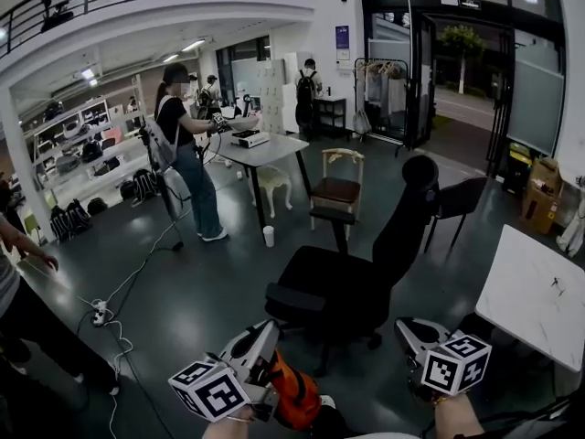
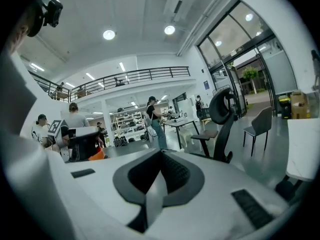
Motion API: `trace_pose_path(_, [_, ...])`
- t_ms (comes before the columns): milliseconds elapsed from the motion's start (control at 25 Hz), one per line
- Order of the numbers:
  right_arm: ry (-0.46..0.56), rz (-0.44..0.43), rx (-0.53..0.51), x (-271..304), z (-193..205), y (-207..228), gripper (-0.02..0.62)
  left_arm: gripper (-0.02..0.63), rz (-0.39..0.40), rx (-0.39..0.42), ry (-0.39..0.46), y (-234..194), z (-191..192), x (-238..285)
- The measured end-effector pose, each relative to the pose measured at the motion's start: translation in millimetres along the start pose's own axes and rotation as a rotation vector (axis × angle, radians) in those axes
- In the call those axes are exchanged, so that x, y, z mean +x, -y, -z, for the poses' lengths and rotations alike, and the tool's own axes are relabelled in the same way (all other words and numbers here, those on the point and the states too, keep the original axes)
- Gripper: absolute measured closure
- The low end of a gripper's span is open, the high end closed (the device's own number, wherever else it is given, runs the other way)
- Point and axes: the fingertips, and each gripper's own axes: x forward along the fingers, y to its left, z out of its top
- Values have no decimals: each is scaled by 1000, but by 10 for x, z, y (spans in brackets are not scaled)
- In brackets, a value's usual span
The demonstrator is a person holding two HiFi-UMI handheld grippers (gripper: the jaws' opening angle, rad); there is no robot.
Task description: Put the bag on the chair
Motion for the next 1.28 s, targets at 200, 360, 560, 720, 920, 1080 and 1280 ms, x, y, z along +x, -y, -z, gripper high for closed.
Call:
trace_pose_path(200, [-59,-26,-66,350,76,97,594,604,17,-5,-11,-126,69,191])
trace_pose_path(360, [-50,-58,-28,820,-19,143,594,604,49,-17,3,-376,-100,329])
trace_pose_path(560, [-27,-88,29,1453,-202,293,594,604,86,-3,41,-743,-322,594])
trace_pose_path(720, [-9,-117,43,1825,-405,453,594,604,133,38,44,-846,-450,933])
trace_pose_path(920, [14,-105,30,2222,-661,644,594,604,165,55,124,-1058,-842,1293])
trace_pose_path(1080, [36,-103,43,2493,-893,813,594,604,141,65,106,-1294,-1006,1606])
trace_pose_path(1280, [41,-109,17,2770,-1057,943,594,604,168,57,124,-1447,-1125,1913])
